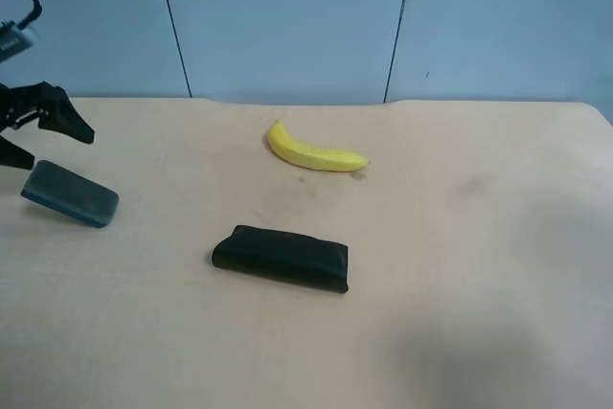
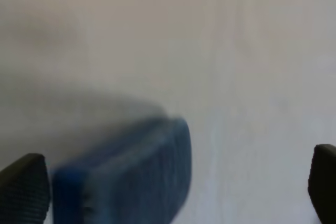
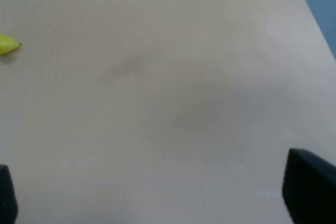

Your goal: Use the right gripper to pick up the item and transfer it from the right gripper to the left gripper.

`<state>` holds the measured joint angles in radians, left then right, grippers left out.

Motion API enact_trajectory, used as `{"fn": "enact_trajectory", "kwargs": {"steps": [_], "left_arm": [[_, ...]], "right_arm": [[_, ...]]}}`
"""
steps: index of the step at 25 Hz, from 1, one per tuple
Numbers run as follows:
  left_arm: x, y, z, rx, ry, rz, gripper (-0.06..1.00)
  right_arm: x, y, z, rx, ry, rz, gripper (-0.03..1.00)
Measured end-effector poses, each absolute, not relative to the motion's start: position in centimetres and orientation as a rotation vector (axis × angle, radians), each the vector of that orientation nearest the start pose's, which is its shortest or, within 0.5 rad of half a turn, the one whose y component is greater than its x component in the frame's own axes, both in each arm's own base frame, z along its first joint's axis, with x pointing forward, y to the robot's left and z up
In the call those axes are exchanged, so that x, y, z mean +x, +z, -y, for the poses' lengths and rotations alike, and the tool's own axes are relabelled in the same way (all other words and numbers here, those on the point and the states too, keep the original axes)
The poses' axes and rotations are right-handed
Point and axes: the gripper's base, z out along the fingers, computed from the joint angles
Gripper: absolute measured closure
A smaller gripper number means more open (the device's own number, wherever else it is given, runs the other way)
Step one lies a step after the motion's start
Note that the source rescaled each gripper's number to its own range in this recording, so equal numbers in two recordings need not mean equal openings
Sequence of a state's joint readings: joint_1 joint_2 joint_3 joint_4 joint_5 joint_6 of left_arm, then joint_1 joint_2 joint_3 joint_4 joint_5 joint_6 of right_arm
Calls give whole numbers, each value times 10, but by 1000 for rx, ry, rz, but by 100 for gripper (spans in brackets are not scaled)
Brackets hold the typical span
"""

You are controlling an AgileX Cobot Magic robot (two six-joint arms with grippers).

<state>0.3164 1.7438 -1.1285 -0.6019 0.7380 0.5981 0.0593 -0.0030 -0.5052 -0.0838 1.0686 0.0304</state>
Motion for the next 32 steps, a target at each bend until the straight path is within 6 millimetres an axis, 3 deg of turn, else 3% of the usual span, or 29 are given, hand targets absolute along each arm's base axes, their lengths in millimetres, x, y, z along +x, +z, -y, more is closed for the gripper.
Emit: {"fn": "enact_trajectory", "kwargs": {"steps": [5,9,14,18,22,26,32], "left_arm": [[343,269,-76,-60,-318,-2531,-5],[327,313,-69,-34,-320,-2477,-5],[283,365,-54,25,-286,-2401,-5],[236,407,-38,84,-212,-2305,-5],[187,435,-23,120,-134,-2236,-5],[142,437,-14,52,-74,-2195,-5],[92,390,3,-5,-121,-2232,-5]], "right_arm": [[-6,278,7,-25,-44,-2041,-3],[-6,278,7,-25,-44,-2041,-3],[-6,278,7,-25,-44,-2041,-3],[-6,278,7,-25,-44,-2041,-3],[-6,278,7,-25,-44,-2041,-3],[-6,278,7,-25,-44,-2041,-3],[-6,278,7,-25,-44,-2041,-3]]}}
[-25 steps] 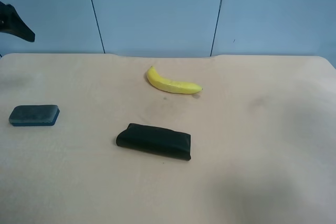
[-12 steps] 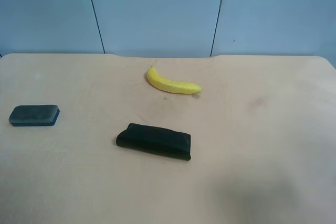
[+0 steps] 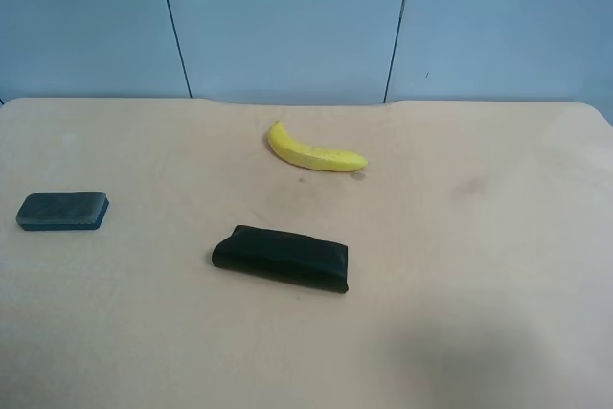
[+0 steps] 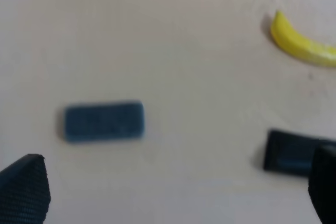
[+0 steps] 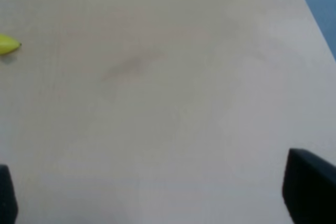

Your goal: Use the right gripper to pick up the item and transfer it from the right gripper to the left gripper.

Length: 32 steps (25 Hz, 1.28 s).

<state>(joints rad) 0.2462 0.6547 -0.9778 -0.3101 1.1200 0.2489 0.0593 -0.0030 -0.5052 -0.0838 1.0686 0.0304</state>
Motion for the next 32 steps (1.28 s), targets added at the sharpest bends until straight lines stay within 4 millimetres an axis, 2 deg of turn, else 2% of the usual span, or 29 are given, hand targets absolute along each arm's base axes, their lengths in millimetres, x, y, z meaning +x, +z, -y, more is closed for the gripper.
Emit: {"fn": "enact_trajectory", "kwargs": {"steps": [3,7,10,15,24,32], "left_arm": [[69,358,9,6,-130,-2270,-5],[40,327,11,26,-72,-2254,-5],[20,313,11,31,-14,-2196,-5],[-4,304,14,34,10,-2078,-5],[-8,303,10,83,-46,-2053,-5],[1,280,5,9,-61,-2092,-5]], "right_arm": [[-6,278,7,-25,-44,-2041,-3],[-6,278,7,-25,-44,-2041,-3],[-6,278,7,-25,-44,-2041,-3],[-6,278,7,-25,-44,-2041,-3],[-6,278,7,-25,-44,-2041,-3],[-6,278,7,-25,-44,-2041,-3]]}}
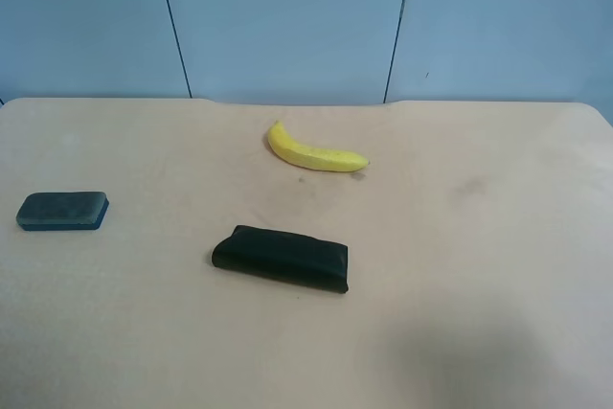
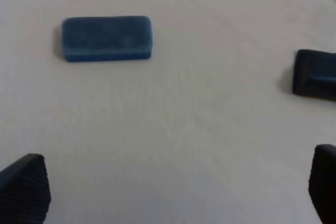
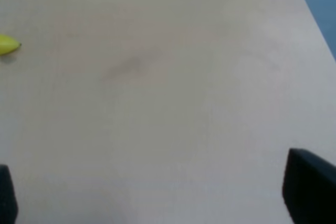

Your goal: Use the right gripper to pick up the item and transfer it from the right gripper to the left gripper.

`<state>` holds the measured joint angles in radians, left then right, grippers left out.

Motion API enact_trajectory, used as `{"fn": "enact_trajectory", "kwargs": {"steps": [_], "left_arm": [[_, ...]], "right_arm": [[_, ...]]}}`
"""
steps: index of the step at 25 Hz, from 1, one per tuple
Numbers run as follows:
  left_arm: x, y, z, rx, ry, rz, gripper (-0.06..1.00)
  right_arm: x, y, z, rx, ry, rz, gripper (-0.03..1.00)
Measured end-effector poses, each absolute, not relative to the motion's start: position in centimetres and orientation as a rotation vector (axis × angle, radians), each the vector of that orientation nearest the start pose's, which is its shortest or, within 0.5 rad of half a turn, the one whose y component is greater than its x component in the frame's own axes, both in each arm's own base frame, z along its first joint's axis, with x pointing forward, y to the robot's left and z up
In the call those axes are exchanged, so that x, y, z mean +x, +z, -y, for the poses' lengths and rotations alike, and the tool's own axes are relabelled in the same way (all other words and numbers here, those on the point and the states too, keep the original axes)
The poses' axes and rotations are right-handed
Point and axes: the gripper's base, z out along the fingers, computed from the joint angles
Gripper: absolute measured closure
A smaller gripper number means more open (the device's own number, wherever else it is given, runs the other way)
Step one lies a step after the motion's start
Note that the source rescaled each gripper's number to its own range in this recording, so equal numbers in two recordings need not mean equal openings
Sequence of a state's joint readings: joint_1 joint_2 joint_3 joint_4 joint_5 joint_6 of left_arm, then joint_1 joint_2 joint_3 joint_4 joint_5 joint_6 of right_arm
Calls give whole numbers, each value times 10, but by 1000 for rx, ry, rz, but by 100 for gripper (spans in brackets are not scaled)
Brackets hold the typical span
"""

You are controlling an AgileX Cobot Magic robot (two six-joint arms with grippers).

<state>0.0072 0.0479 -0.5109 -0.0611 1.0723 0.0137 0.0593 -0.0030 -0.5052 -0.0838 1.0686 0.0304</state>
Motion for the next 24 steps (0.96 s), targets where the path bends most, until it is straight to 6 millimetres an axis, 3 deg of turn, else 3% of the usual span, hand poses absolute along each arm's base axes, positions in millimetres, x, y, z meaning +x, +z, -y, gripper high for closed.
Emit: {"fn": "enact_trajectory", "kwargs": {"steps": [24], "left_arm": [[1,281,4,1,-54,-2073,-5]], "right_arm": [[-6,278,7,-25,-44,-2041,-3]]}}
